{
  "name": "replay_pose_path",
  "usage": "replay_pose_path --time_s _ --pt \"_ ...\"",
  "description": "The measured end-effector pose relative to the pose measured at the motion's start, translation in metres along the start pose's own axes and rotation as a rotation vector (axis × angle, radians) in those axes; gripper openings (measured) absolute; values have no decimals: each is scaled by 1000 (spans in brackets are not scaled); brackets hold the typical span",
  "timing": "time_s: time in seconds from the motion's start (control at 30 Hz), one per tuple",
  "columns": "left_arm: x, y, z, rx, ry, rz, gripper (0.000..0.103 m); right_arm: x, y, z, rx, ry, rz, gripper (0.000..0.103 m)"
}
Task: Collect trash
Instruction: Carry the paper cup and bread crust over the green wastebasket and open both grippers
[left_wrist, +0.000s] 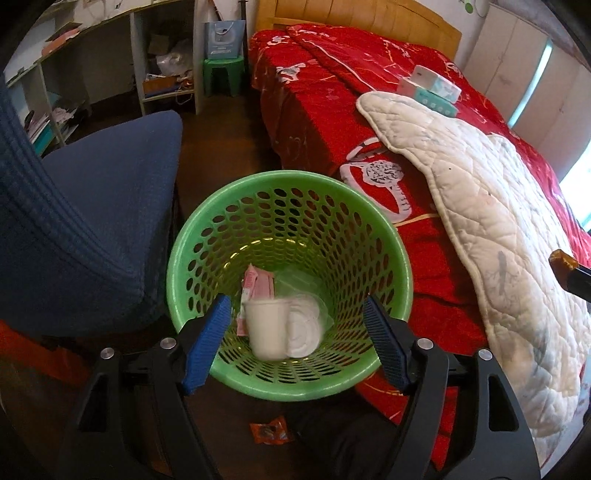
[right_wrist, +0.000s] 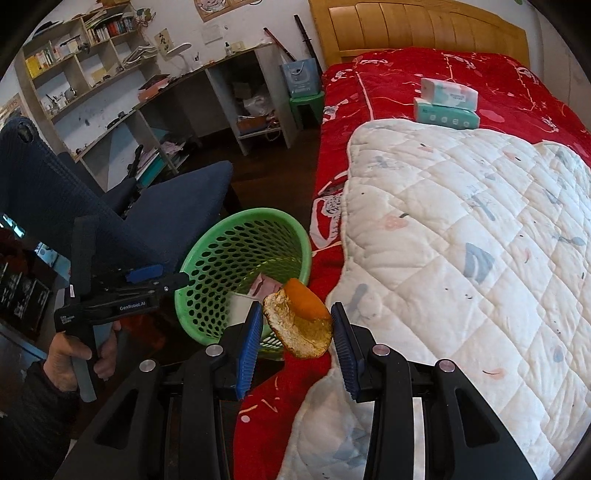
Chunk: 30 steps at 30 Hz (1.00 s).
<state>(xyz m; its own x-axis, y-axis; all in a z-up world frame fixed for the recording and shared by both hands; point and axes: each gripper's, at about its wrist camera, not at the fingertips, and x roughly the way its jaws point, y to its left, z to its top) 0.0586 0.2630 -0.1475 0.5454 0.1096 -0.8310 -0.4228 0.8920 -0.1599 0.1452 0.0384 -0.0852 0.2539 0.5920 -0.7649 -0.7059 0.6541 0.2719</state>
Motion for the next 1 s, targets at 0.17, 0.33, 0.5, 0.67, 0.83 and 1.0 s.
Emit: replay_pose_path --time_s 0.17,0.33,0.5,0.67,0.83,1.0 --pt "-11 6 -5 -20 -16 -2 74 4 9 4 -15 0 14 37" --pt "-25 13 -11 -37 -42 3 75 15 22 11 -31 9 31 37" --pt "-41 22 -17 -60 -66 10 75 33 37 18 -47 24 45 37" --pt "-54 29 -21 -78 -83 19 77 50 52 24 -61 41 61 38" --pt "-64 35 -24 -96 -99 20 77 69 68 31 -75 58 70 39" --pt "-68 39 -27 -113 -105 17 78 87 80 38 -83 70 73 39"
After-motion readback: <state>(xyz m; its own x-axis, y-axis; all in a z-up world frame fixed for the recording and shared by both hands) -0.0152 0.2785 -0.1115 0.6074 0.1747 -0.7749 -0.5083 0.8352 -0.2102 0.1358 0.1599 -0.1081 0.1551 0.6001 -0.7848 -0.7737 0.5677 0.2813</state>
